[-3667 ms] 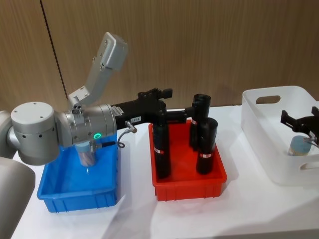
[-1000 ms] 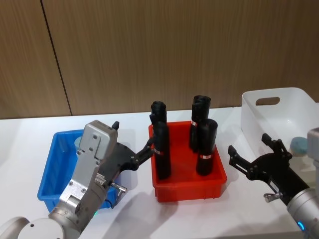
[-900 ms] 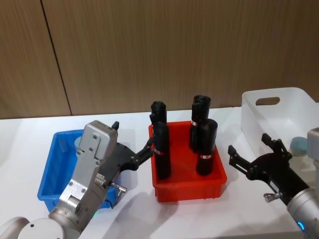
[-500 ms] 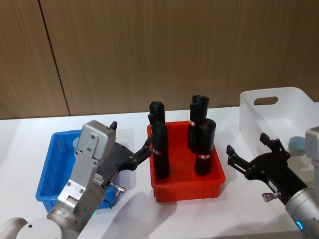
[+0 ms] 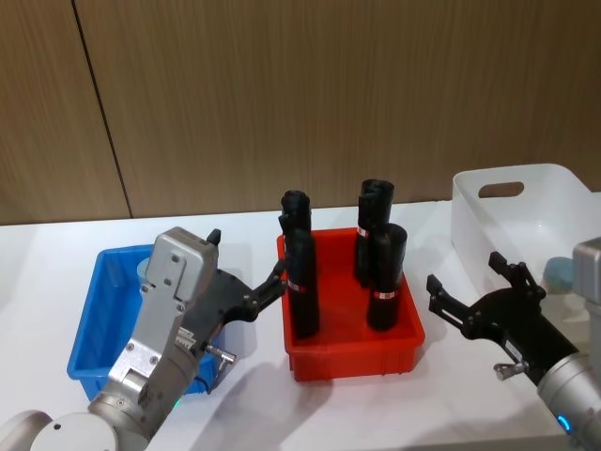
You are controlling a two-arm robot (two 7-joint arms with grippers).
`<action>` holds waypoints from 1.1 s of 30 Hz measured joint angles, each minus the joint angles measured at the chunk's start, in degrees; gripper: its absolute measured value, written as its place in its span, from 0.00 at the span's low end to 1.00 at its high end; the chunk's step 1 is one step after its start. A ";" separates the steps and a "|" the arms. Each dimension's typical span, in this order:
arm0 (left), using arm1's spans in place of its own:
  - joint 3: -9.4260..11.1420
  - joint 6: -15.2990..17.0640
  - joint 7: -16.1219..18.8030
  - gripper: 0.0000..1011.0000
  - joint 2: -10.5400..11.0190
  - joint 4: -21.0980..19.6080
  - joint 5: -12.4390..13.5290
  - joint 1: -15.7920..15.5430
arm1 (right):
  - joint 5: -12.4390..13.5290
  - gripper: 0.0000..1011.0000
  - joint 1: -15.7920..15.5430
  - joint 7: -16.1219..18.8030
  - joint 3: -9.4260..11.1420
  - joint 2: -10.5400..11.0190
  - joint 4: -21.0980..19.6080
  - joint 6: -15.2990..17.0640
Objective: Pick the cotton swabs from the blue box and place them into the white box.
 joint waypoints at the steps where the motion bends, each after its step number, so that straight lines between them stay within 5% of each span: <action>1: 0.00 0.00 0.00 0.99 0.00 0.00 0.00 0.00 | -0.03 0.99 0.19 0.16 0.03 -0.03 0.30 0.00; 16: 0.00 0.00 0.00 0.99 -0.01 0.00 0.00 0.00 | -0.37 0.99 5.76 5.53 0.87 -0.99 8.04 0.23; 33: 0.01 -0.01 0.00 0.99 0.00 0.00 0.00 0.00 | 2.81 0.99 16.78 15.91 1.37 -3.81 23.39 -0.37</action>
